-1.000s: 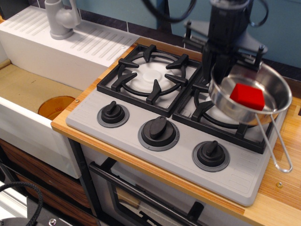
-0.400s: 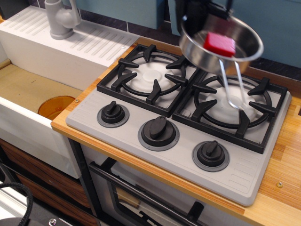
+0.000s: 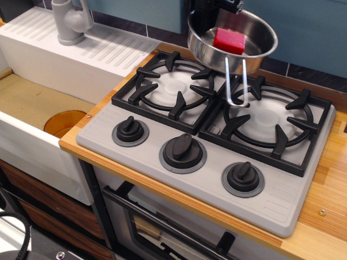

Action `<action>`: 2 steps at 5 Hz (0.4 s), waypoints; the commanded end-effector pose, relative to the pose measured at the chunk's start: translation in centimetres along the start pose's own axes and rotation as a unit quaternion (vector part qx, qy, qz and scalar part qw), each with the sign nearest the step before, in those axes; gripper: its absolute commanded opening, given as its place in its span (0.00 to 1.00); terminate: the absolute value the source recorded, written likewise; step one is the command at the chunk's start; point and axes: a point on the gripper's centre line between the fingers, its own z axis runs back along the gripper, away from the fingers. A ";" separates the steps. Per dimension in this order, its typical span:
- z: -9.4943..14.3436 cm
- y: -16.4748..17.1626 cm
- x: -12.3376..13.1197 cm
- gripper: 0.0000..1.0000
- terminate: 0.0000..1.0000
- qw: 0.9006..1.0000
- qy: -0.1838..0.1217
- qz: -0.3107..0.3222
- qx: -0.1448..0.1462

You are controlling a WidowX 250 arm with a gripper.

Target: Put redcube in pan and put pan on stove

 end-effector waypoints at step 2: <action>-0.9 4.3 2.1 0.00 0.00 0.999 -0.045 -0.014 0.001</action>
